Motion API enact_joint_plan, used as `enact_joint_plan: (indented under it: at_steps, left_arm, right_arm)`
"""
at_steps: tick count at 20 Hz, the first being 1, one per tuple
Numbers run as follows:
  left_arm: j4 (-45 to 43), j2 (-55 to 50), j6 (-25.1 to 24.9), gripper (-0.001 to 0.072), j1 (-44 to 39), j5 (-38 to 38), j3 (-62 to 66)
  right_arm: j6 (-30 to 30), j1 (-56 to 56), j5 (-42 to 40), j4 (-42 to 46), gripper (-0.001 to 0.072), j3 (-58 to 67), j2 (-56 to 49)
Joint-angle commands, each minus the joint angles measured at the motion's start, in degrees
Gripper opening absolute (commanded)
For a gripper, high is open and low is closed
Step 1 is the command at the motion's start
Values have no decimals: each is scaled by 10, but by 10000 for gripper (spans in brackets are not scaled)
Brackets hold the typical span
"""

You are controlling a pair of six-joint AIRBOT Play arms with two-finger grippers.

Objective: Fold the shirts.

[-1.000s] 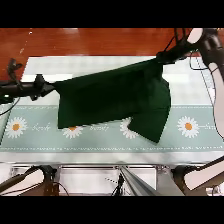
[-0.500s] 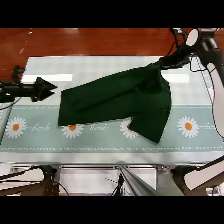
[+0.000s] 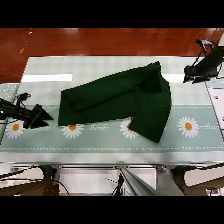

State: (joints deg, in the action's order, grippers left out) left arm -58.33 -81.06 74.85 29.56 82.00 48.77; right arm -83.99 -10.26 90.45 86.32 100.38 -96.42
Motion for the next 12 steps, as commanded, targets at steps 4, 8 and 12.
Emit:
enact_joint_plan:
  at_steps: [4, 8, 12]
  left_arm:
    - [40, -14, -24, 481, -34, -80, -31]
    - [99, -63, -24, 481, -101, -118, -30]
    - [116, -87, -5, 286, -139, -137, -25]
  right_arm:
    - [16, -53, 2, -94, 489, -25, 2]
    - [24, -53, 9, -97, 489, -25, 2]
    - [40, -58, 24, -99, 490, -25, 2]
